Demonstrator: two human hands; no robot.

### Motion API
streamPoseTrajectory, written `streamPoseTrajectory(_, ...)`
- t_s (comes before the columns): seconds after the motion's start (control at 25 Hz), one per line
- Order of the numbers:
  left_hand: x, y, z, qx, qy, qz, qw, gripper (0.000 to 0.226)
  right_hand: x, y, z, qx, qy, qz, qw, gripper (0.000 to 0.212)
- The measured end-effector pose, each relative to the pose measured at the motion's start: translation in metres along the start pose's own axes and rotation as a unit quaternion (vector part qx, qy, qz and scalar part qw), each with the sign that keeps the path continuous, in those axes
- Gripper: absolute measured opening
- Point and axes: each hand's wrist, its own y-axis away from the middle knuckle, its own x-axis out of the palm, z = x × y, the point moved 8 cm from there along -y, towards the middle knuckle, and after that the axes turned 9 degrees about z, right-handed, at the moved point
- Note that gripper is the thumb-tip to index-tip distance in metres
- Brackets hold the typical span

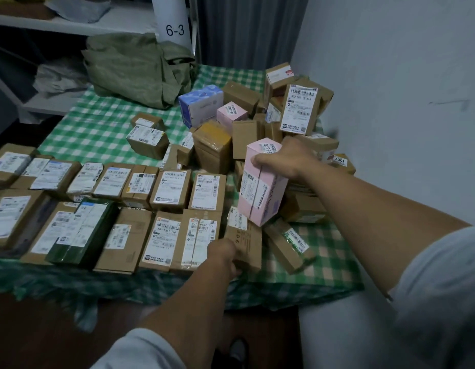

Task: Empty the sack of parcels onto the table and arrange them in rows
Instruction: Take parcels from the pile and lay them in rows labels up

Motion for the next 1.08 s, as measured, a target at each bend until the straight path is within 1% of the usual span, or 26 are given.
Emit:
streamPoseTrajectory(0.08, 0.001, -0.002, 0.01, -0.003, 0.022, -0.001, 1.0, 0.025, 0.014, -0.003, -0.004, -0.005, -0.014, 0.021, 1.0, 0.071)
streamPoseTrajectory(0.2, -0.002, -0.011, 0.027, -0.003, 0.05, -0.008, 0.999, 0.029, 0.032, -0.006, -0.011, -0.004, -0.012, 0.05, 0.999, 0.08)
streamPoseTrajectory(0.28, -0.005, -0.015, 0.038, -0.011, 0.068, -0.015, 0.998, 0.026, 0.044, -0.007, -0.017, -0.005, 0.005, 0.065, 0.998, 0.083)
streamPoseTrajectory(0.36, -0.009, -0.02, 0.049, -0.011, 0.096, -0.024, 0.995, 0.022, 0.057, -0.006, -0.027, -0.001, 0.012, 0.075, 0.997, 0.082)
streamPoseTrajectory(0.52, -0.009, -0.021, 0.058, 0.012, 0.141, -0.052, 0.989, 0.022, 0.076, -0.007, -0.042, 0.0, -0.025, 0.079, 0.997, 0.096)
streamPoseTrajectory(0.56, -0.009, -0.021, 0.06, 0.012, 0.149, -0.06, 0.987, 0.021, 0.079, -0.007, -0.044, -0.002, -0.033, 0.08, 0.996, 0.095)
streamPoseTrajectory(0.6, -0.01, -0.022, 0.062, 0.009, 0.161, -0.067, 0.985, 0.021, 0.082, -0.007, -0.044, -0.005, -0.039, 0.085, 0.996, 0.087)
streamPoseTrajectory(0.68, -0.01, -0.023, 0.065, 0.006, 0.189, -0.074, 0.979, 0.018, 0.085, -0.001, -0.043, -0.014, -0.05, 0.093, 0.994, 0.061)
streamPoseTrajectory(0.72, -0.011, -0.023, 0.066, 0.003, 0.204, -0.078, 0.976, 0.016, 0.088, -0.001, -0.043, -0.019, -0.055, 0.096, 0.994, 0.051)
streamPoseTrajectory(0.76, -0.012, -0.025, 0.067, 0.001, 0.219, -0.081, 0.972, 0.015, 0.091, -0.001, -0.044, -0.025, -0.057, 0.098, 0.993, 0.047)
streamPoseTrajectory(0.8, -0.013, -0.026, 0.069, -0.001, 0.23, -0.087, 0.969, 0.014, 0.094, 0.001, -0.043, -0.027, -0.055, 0.099, 0.993, 0.049)
streamPoseTrajectory(0.92, -0.017, -0.03, 0.073, -0.001, 0.253, -0.099, 0.963, 0.014, 0.099, -0.001, -0.044, -0.028, -0.041, 0.078, 0.996, 0.082)
streamPoseTrajectory(0.96, -0.018, -0.032, 0.074, 0.0, 0.258, -0.105, 0.961, 0.015, 0.1, -0.003, -0.044, -0.03, -0.038, 0.076, 0.996, 0.087)
streamPoseTrajectory(1.08, -0.023, -0.039, 0.077, 0.001, 0.259, -0.119, 0.959, 0.019, 0.101, -0.003, -0.043, -0.032, -0.032, 0.075, 0.996, 0.087)
